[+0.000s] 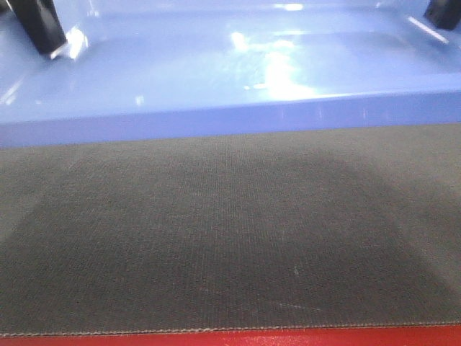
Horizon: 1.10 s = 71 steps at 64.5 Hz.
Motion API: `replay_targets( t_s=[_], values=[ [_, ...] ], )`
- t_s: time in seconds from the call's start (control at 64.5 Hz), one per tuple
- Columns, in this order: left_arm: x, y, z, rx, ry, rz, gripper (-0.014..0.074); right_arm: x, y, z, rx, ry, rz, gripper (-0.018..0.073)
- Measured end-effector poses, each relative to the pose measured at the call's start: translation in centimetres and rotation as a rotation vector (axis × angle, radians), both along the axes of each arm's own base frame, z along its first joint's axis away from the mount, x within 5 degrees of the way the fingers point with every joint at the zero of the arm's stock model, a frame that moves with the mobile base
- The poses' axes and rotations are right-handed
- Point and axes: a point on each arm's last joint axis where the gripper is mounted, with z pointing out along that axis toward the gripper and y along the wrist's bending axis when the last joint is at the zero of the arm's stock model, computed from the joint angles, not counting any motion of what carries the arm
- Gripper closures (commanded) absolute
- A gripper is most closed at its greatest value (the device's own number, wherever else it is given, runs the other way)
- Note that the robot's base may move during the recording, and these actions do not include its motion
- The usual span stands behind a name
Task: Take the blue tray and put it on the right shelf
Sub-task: 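Lift the tray off the table with both grippers, then hold the tray level with both grippers while the base drives away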
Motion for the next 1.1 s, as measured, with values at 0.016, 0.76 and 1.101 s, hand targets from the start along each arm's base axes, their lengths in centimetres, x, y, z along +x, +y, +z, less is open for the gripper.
replay_targets(
  t_s=[0.016, 0.76, 1.101],
  values=[
    [-0.08, 0.05, 0.11, -0.002, -0.003, 0.001, 0.0638, -0.11, 0.0, 0.1, 0.002, -0.003, 0.0, 0.0503],
    [-0.58, 0.27, 0.57, -0.01, -0.009, 0.015, 0.0645, -0.86, 0.02, 0.65, 0.004, -0.023, 0.011, 0.0503],
    [-0.58, 0.27, 0.57, -0.01, -0.009, 0.015, 0.0645, -0.87, 0.02, 0.64, 0.003, -0.021, 0.011, 0.0503]
  ],
)
